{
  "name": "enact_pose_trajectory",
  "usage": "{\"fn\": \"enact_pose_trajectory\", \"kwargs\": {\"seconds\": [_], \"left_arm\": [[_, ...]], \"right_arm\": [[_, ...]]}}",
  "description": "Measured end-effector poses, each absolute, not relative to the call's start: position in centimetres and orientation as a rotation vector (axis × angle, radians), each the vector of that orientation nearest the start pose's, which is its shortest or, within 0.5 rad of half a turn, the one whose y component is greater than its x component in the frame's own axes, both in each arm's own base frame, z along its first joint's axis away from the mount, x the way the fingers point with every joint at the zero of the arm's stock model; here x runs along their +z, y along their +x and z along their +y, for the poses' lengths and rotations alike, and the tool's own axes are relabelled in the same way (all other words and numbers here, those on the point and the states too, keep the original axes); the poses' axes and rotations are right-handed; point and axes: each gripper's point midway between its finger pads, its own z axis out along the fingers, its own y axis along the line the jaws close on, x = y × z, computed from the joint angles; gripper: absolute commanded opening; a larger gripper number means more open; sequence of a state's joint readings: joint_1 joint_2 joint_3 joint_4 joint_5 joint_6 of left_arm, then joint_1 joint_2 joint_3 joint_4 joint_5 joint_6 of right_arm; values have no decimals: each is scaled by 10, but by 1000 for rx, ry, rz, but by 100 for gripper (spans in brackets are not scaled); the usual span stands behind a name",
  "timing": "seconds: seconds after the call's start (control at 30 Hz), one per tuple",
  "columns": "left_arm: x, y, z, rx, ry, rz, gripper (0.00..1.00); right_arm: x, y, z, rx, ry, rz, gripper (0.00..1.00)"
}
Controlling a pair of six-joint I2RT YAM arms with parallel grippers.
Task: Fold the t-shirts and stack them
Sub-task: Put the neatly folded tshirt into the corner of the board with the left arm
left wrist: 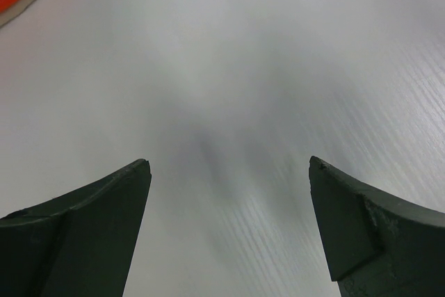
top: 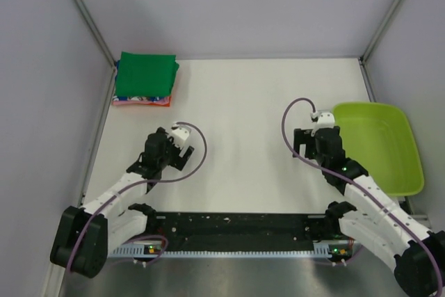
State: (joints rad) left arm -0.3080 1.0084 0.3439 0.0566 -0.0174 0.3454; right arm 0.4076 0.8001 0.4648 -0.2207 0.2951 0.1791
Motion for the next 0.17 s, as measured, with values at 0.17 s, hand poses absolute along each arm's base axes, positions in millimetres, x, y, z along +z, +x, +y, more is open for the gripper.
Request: {"fn": "enact_pose_trajectory", "kwargs": {"seconds": [0.17], "left_arm": [[61, 285, -72, 41, 681, 2057, 99]], "right_arm": [[117, 269, 68, 38, -63, 2091, 99]]}}
